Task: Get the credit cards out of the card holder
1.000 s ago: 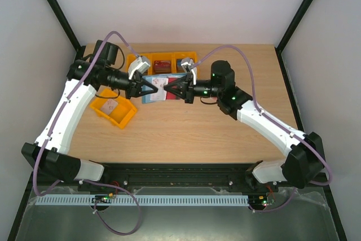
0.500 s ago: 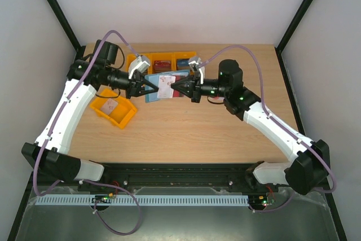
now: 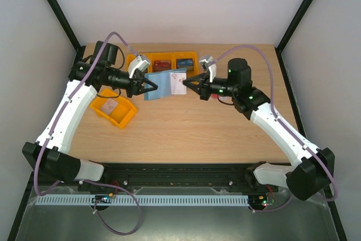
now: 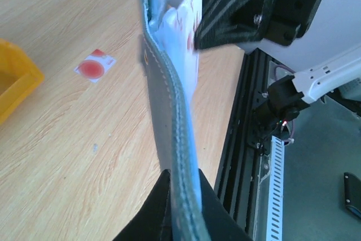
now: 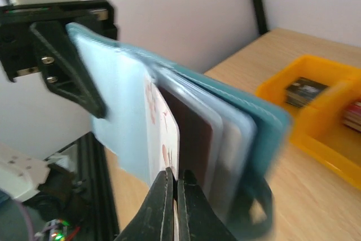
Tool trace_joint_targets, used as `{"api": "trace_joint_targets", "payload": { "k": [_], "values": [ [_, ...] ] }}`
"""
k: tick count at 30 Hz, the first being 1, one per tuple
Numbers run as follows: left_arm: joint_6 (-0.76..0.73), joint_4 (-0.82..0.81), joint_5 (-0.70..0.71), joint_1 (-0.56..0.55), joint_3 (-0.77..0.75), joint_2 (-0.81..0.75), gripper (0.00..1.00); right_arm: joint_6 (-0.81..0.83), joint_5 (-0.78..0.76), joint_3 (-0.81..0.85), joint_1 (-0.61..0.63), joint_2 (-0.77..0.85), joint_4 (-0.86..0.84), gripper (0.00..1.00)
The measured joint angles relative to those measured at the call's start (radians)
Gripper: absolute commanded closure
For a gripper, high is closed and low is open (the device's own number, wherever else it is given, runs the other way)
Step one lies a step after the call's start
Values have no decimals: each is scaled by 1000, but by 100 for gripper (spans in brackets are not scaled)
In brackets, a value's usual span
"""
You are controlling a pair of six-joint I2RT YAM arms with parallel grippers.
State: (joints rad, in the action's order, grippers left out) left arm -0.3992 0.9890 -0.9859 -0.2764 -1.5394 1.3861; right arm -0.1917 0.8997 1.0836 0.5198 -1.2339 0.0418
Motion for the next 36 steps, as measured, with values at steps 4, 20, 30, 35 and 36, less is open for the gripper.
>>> {"api": "trace_joint_targets", "payload": {
  "k": [4,20,30,35,36],
  "values": [
    [21,-9,23,14,34,-7,98,24,-60,0,-73,26,56,98],
    [237,-271,-2,4,536,-2,98,27,-215,17,-108,79,167,99],
    [374,-534,24,-36,694,190,98,-80,-204,19,-108,86,163,98],
    [362,-554,109,-43,684,294,37,-126,-202,14,-108,86,154,98],
    [362,-550,138,-44,676,306,26,-135,-202,12,-108,86,151,98]
  ]
}}
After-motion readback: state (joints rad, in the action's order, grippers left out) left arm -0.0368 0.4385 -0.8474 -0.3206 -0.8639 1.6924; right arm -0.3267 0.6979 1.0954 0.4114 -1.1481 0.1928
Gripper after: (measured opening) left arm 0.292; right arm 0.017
